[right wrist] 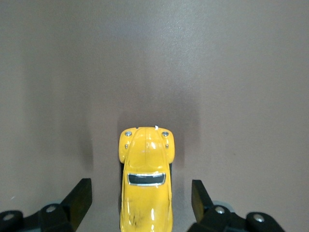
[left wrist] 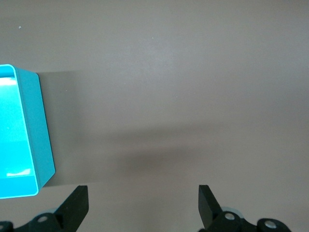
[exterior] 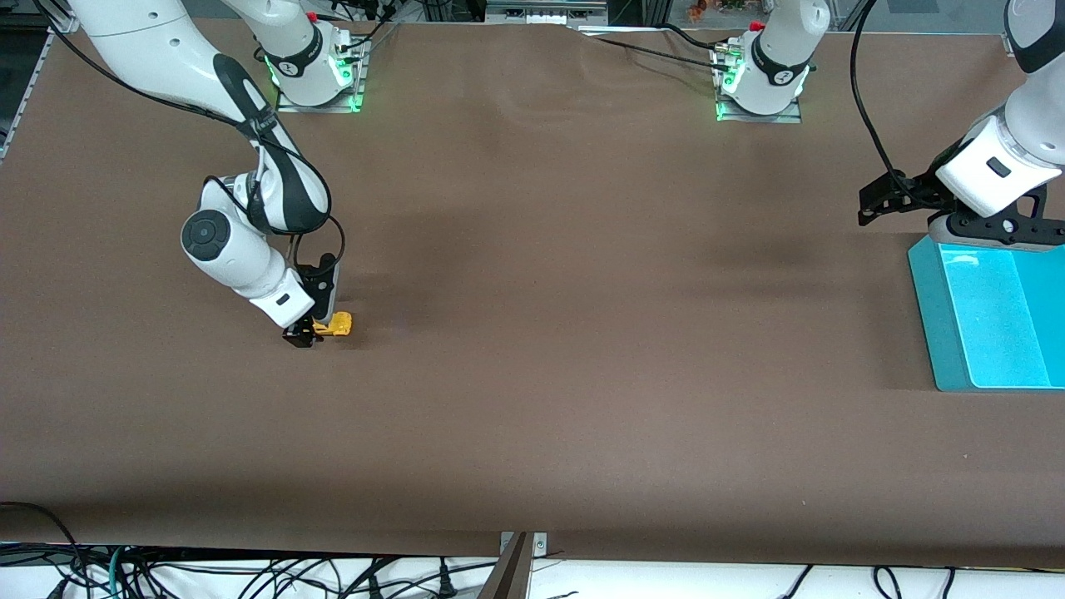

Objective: Wind and store yellow beetle car
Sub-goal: 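Close the right gripper on the yellow car's body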

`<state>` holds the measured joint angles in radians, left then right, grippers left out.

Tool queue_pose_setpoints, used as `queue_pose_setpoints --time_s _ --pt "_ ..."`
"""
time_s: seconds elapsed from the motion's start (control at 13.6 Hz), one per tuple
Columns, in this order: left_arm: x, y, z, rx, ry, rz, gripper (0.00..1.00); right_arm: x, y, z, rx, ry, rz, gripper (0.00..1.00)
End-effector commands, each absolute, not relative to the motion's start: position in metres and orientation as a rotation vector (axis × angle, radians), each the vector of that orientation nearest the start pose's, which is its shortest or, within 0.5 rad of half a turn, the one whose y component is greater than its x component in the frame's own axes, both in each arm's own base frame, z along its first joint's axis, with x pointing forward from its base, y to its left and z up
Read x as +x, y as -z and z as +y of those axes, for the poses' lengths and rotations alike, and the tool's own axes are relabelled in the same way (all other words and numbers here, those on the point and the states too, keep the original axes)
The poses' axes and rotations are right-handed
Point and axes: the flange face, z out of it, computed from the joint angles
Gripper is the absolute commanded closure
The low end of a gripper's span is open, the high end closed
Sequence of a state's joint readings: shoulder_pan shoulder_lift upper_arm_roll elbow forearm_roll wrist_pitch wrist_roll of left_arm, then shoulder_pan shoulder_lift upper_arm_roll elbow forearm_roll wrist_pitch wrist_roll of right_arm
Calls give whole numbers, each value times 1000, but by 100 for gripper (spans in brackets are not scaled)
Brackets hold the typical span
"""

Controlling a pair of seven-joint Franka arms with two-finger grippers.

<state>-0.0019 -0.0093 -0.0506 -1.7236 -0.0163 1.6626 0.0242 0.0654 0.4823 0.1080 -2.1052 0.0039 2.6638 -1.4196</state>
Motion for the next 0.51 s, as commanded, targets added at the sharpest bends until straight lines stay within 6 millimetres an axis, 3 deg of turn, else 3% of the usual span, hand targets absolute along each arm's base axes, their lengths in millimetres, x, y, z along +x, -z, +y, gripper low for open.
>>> queue_pose_setpoints --time_s 0.0,0.22,0.29,0.44 --pt "553 -572 -30 -3148 -87 112 0 583 -192 99 2193 -167 2232 34" --pt "553 -572 -30 -3148 -90 112 0 583 -191 98 2173 -167 2250 70" --pt "553 -571 -27 -3148 -92 107 0 584 -192 97 2175 -167 2248 76" --pt "553 -571 -29 -3149 -92 112 0 582 -189 93 2181 -160 2248 77"
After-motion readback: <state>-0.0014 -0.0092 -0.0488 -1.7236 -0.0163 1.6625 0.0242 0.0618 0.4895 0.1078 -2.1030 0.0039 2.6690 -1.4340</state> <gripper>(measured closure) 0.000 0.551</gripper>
